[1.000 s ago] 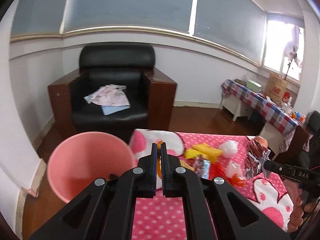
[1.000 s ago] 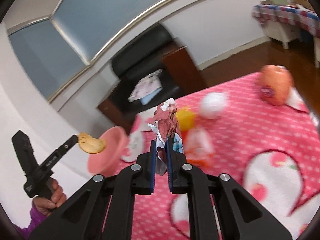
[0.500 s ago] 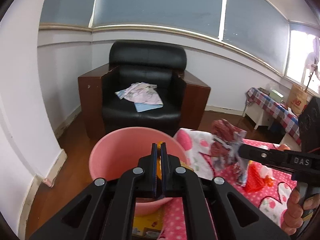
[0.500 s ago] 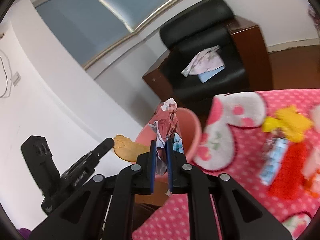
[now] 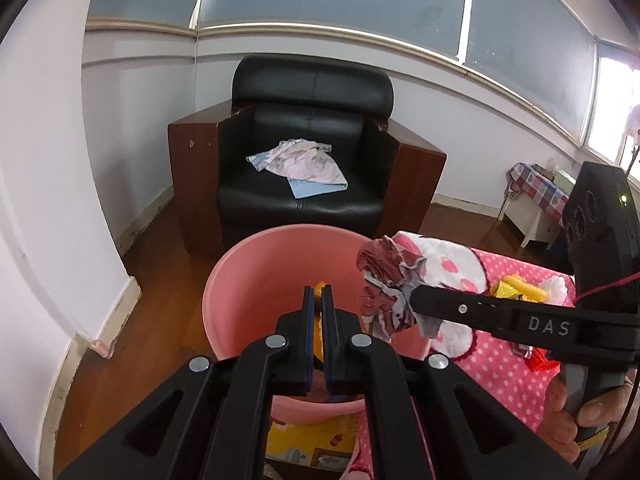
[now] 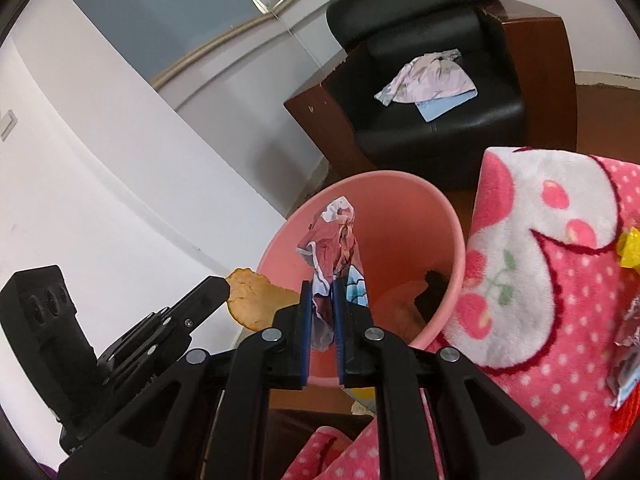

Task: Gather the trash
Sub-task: 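Carry both items over the pink bucket and open both tools to drop them, then grasp the foil wrapper with left tool while right tool grasps clear plastic bag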

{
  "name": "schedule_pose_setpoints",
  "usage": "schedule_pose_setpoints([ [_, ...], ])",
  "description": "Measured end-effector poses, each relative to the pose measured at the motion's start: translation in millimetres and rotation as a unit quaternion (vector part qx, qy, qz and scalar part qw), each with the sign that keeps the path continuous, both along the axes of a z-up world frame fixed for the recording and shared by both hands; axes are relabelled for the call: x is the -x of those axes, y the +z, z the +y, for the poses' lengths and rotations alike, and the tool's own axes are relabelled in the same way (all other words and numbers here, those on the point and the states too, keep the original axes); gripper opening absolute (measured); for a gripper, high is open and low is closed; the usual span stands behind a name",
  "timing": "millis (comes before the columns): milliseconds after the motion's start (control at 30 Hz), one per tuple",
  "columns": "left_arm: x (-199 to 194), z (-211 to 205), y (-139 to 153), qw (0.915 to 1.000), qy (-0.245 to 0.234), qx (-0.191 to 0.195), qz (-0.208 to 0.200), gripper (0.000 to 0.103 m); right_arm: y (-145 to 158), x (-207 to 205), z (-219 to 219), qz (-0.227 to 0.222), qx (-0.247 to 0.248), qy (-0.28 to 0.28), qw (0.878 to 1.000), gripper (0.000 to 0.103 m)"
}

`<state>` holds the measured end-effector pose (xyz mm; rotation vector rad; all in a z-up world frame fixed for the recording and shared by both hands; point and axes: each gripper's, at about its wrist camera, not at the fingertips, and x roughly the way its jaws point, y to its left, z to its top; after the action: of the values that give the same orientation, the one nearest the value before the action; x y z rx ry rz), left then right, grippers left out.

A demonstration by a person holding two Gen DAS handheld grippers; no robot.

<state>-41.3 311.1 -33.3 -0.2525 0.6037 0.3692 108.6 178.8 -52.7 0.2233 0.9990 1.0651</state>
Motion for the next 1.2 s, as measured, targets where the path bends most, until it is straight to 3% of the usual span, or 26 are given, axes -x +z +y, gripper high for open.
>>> schedule_pose_setpoints([
  [167, -3, 4, -5, 0.9999, 0.001, 0.008, 0.007, 0.003, -4, 0, 10, 0.000, 0.009, -0.001, 1.000, 0.010],
  [267, -3, 1, -4, 0.9999, 0.000, 0.012, 0.012, 0.022, -9, -1, 12, 0.008, 0.020, -0.008, 1.000, 0.012],
  [300, -3, 1, -4, 0.9998, 0.002, 0.016, 0.012, 0.032, -10, -2, 12, 0.011, 0.024, -0.010, 1.000, 0.016],
  [333, -1, -1, -2, 0.9998, 0.004, 0.016, 0.010, 0.034, -11, -3, 11, 0.015, 0.027, -0.012, 0.999, 0.020],
  [400, 2, -5, 3, 0.9999, 0.002, 0.014, 0.007, 0.034, -11, -4, 6, 0.020, 0.020, -0.017, 0.999, 0.031],
  [500, 9, -14, 12, 0.9999, -0.002, 0.010, -0.003, 0.034, -7, -3, -6, 0.021, 0.009, -0.022, 0.999, 0.034],
  [767, 14, -60, 34, 0.9992, -0.028, 0.004, -0.029, 0.035, 11, 8, -66, -0.008, 0.001, -0.037, 0.999, 0.036],
  [1200, 7, -113, 46, 0.9975, -0.050, 0.010, -0.048, 0.035, 31, 15, -201, -0.042, 0.005, -0.129, 0.991, 0.036],
])
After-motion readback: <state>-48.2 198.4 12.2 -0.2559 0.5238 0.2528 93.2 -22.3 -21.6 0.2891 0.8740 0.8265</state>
